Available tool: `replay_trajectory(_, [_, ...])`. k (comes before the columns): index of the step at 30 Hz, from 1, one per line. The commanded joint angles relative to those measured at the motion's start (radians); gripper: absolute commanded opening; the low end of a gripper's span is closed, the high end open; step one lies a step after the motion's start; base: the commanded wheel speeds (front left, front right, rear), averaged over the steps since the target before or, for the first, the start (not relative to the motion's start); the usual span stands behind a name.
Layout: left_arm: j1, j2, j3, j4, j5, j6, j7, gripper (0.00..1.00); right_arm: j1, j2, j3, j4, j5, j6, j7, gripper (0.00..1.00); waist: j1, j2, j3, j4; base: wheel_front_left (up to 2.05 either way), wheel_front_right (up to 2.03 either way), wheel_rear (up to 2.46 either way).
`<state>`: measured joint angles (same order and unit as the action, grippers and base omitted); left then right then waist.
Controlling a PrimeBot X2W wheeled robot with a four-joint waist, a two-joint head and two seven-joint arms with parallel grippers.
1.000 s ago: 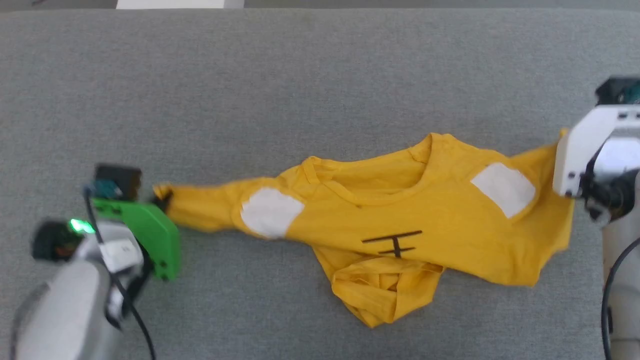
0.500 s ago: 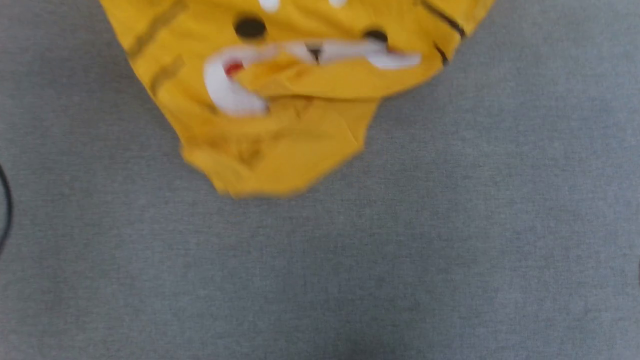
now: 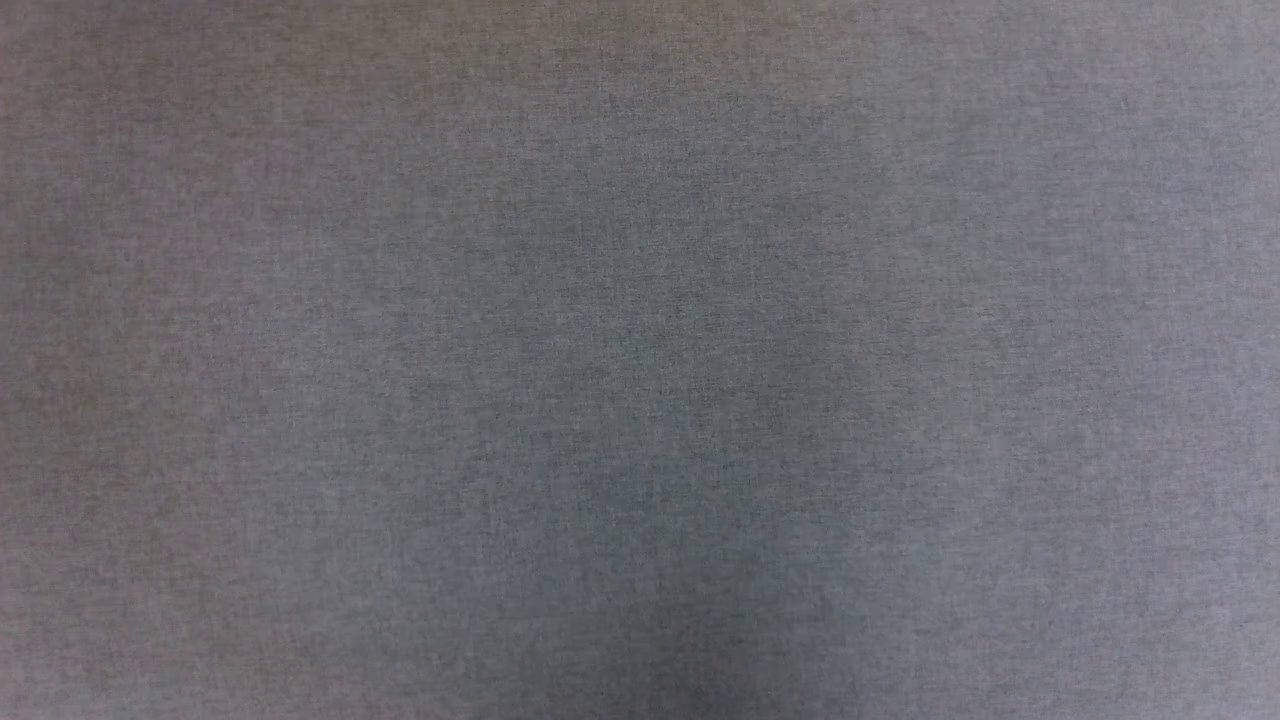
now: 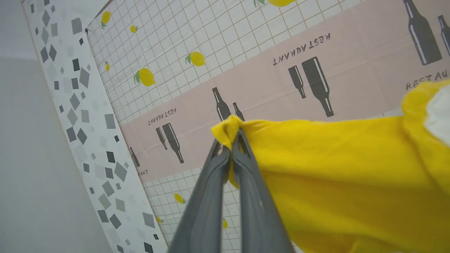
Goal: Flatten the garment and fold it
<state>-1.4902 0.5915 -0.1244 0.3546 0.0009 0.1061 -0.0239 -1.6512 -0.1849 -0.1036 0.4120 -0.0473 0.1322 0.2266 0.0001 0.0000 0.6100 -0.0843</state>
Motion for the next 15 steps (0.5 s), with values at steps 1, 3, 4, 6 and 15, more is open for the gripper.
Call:
replay_trajectory(1, [-0.001, -0.008, -0.009, 0.017, -0.001, -0.004, -0.007, 0.0, -0.006, 0.0, 0.009, 0.026, -0.005, -0.002, -0.018, 0.0, -0.0001, 0.0, -0.004, 0.008, 0.0, 0.0, 0.0])
replay_trajectory(3, [0.024, -0.011, -0.019, 0.044, -0.005, -0.012, -0.008, 0.0, 0.005, -0.001, 0.025, 0.063, 0.001, -0.002, -0.034, 0.0, -0.0001, 0.0, -0.004, 0.012, 0.0, 0.0, 0.0])
replay_trajectory(4, [0.048, -0.015, -0.023, 0.063, -0.012, -0.016, -0.004, 0.0, 0.021, -0.004, 0.039, 0.086, 0.006, -0.002, -0.04, 0.0, -0.0001, 0.0, -0.007, 0.014, 0.0, 0.0, 0.0])
replay_trajectory(6, [0.107, -0.019, -0.031, 0.095, -0.023, -0.024, -0.001, 0.0, 0.069, -0.008, 0.068, 0.125, 0.026, -0.002, -0.049, 0.0, -0.0001, 0.0, -0.018, 0.017, 0.0, 0.0, 0.0])
replay_trajectory(15, [0.496, -0.052, -0.023, 0.192, -0.138, -0.064, 0.026, 0.0, 0.444, -0.049, 0.227, 0.164, 0.246, -0.002, -0.067, 0.0, -0.0001, 0.0, -0.138, 0.029, 0.0, 0.0, 0.0])
